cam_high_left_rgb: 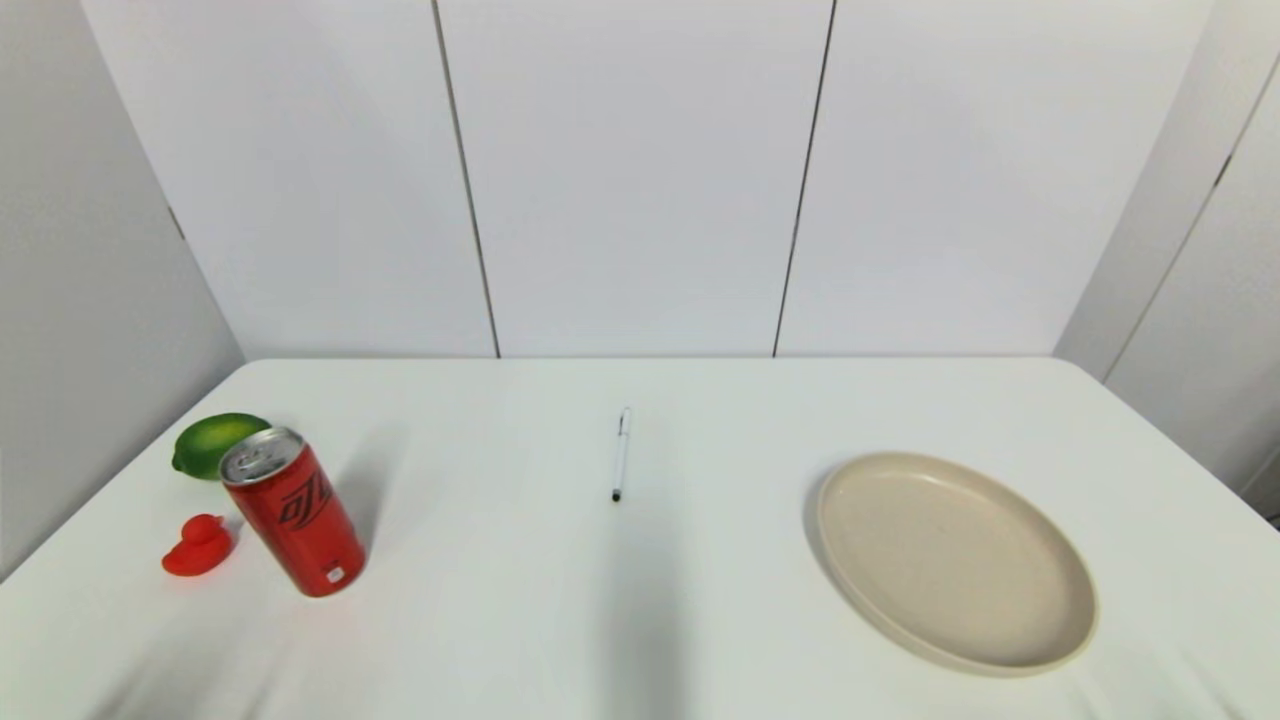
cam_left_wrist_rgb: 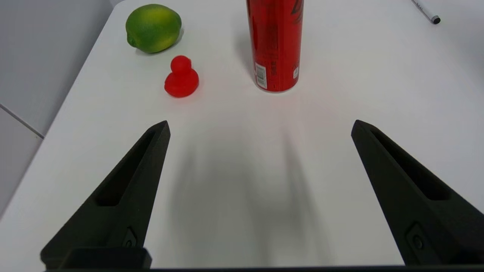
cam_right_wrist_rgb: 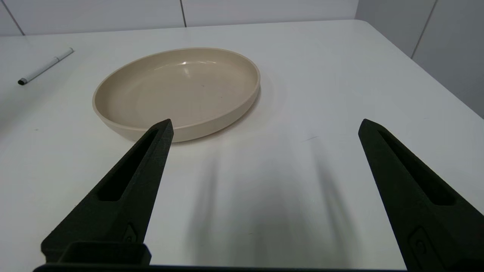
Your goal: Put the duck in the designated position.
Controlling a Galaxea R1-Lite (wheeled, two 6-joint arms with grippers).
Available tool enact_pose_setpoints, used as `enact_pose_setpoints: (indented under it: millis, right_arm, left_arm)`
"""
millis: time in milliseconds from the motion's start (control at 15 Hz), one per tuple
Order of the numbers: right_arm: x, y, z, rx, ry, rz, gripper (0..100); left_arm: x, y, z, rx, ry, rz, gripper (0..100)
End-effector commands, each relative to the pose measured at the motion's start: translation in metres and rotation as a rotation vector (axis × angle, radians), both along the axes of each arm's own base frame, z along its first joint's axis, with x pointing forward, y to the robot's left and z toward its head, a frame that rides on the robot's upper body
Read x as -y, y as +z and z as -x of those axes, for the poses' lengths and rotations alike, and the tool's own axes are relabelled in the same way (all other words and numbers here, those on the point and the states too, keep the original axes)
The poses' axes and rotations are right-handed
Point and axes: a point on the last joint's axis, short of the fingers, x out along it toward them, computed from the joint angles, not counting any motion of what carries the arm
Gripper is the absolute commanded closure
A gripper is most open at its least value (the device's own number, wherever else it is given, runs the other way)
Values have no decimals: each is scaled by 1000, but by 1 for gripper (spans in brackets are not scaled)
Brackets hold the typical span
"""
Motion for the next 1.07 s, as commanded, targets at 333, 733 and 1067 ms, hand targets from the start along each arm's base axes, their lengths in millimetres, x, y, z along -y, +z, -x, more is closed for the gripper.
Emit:
enact_pose_setpoints:
  millis: [333, 733, 1067]
  right_arm:
    - [0, 0, 0, 2, 0, 0, 0]
    - [0, 0, 0, 1, 0, 0, 0]
    - [0, 0, 0, 1, 0, 0, 0]
  left_arm:
    - [0, -46, 10, 96, 24, 60, 0]
    - [-1, -46, 10, 98, 52, 102, 0]
    - [-1, -46, 10, 98, 52, 102, 0]
